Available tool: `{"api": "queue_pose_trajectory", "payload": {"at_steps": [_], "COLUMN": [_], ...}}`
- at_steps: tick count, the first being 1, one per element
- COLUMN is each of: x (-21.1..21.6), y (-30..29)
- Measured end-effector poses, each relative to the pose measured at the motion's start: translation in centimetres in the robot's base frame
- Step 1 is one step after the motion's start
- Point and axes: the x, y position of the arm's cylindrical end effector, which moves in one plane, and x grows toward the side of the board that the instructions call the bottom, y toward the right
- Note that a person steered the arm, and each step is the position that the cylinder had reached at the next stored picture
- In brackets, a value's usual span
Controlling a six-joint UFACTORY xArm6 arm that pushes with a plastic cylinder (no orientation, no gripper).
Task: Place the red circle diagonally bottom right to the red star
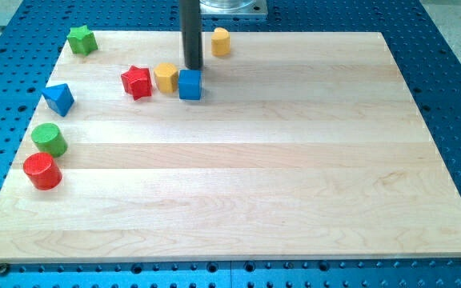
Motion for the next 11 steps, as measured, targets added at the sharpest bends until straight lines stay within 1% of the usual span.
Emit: {"api": "queue_pose_trajectory", "payload": {"at_steps": [1, 2, 3, 4, 5, 6, 7, 8, 9, 10, 11], "x": [2.5, 5.4, 3.3, 4.2, 10.7, 20.2, 24.8, 22.2, 21.1, 22.4, 27.8], "y": [-5.8, -9.8, -13.5, -20.4, -22.4, -20.3, -19.0, -11.0, 0.1, -1.0, -2.0]}}
